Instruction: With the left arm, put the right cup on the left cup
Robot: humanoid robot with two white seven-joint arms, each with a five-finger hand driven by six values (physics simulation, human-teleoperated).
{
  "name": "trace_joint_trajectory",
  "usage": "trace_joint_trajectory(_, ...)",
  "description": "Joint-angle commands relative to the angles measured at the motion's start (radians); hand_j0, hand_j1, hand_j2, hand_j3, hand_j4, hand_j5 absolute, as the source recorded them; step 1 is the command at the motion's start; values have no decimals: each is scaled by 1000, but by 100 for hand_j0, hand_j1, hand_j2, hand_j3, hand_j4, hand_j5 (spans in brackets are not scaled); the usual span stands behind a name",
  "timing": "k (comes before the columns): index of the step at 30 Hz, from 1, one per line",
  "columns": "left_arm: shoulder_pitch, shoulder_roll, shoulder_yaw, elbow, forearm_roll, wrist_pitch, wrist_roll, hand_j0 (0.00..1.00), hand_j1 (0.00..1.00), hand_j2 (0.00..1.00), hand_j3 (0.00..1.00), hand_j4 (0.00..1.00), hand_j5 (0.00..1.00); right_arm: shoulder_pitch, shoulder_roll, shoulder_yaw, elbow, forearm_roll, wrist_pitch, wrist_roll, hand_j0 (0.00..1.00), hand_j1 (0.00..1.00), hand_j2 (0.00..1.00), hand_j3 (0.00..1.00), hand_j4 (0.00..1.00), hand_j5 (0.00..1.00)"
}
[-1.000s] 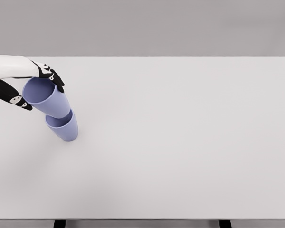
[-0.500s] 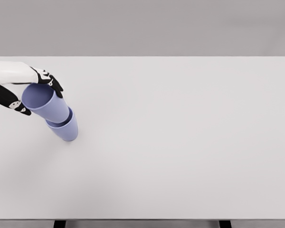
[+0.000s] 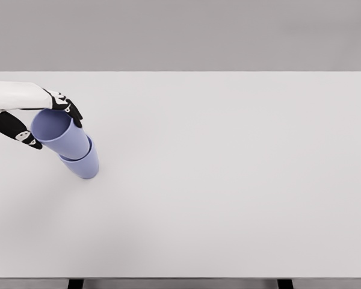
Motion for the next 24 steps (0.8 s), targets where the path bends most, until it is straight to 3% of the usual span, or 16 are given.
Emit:
trace_joint_trajectory(1,0,-3,1,1,0,4,1,70,70,70,70,70,70,0,0,0,0,0,0,0,100,100,100,100,100,100)
trace_joint_trajectory(24,2,-23,0,13,-10,36,1,69,69,69,69,69,69,0,0,0,0,0,0,0,100,100,100,100,100,100)
